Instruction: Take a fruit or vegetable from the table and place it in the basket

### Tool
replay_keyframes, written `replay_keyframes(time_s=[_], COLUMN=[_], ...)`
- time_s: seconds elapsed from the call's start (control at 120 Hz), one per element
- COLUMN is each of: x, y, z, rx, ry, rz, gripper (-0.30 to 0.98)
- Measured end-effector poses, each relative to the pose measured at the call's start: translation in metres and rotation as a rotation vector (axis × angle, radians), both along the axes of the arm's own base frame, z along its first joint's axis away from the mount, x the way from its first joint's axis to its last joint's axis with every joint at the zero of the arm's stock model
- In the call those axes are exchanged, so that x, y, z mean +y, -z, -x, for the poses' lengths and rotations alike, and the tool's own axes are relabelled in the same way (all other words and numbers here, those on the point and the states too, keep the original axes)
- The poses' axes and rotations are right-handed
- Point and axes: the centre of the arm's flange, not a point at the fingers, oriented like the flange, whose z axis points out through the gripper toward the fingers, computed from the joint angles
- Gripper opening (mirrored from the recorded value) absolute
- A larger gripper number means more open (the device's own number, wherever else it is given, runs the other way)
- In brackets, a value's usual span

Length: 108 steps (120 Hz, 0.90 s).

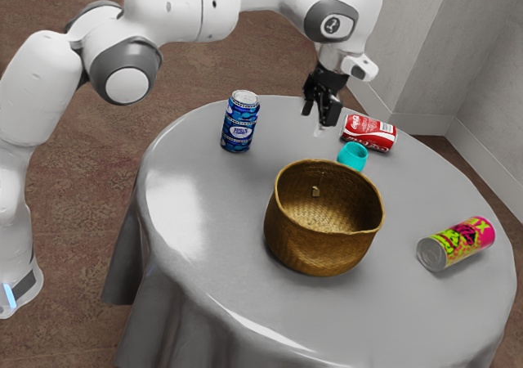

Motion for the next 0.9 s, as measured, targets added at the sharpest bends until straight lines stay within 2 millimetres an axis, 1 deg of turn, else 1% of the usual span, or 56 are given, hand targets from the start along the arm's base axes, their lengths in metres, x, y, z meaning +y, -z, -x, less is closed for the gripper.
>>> replay_keyframes(time_s=[0.033, 0.058, 0.117, 0.158, 0.208, 0.317, 0.558, 0.817, 0.9], x=[-0.004, -0.009, -0.019, -0.025, -0.028, -0.024, -0.02, -0.019, -0.019], y=[0.009, 0.019, 0.033, 0.039, 0.043, 0.05, 0.087, 0.103, 0.105], z=[-0.005, -0.011, -0.026, -0.034, -0.038, -0.042, -0.052, -0.051, -0.051], rx=[0.009, 0.015, 0.011, 0.007, 0.002, 0.001, 0.04, 0.062, 0.066], ry=[0.007, 0.014, 0.032, 0.042, 0.047, 0.041, 0.037, 0.035, 0.035], rz=[-0.003, -0.006, -0.013, -0.015, -0.016, -0.027, -0.036, -0.034, -0.032], gripper=[0.69, 0.69, 0.69, 0.69, 0.69, 0.69, 0.69, 0.69, 0.69])
